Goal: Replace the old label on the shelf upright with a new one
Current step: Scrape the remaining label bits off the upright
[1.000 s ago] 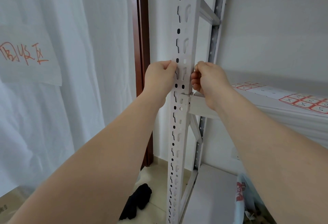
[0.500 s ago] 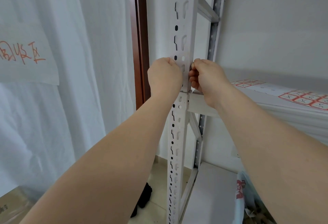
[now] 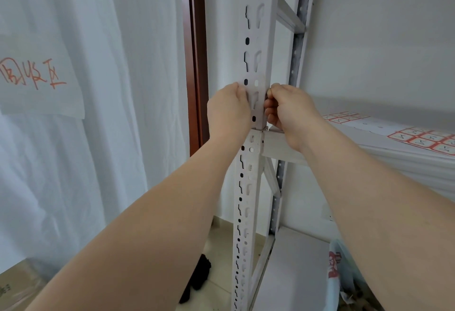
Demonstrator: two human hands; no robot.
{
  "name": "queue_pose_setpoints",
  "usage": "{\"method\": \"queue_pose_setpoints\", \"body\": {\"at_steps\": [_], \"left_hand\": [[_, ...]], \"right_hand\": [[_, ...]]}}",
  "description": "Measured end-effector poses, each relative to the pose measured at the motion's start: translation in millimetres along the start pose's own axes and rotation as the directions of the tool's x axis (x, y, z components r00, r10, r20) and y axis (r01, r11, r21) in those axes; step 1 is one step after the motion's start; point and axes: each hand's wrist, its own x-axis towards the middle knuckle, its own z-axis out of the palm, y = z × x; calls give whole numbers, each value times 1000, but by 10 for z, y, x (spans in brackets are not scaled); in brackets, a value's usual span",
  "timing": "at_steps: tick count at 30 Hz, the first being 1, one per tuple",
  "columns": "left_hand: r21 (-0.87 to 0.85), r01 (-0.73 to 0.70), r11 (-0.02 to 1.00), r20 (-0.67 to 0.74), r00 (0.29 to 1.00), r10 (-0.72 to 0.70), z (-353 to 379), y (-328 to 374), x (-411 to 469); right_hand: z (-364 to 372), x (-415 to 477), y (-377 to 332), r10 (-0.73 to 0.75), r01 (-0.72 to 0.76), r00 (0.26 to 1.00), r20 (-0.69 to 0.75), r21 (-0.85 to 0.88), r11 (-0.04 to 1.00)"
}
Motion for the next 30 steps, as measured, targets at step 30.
{"method": "queue_pose_setpoints", "body": {"at_steps": [30], "left_hand": [[131,-136,982,58,990,129,-88,-74,54]], "right_hand": [[-12,5,-2,3,-3,1000,6,-1,1000]]}}
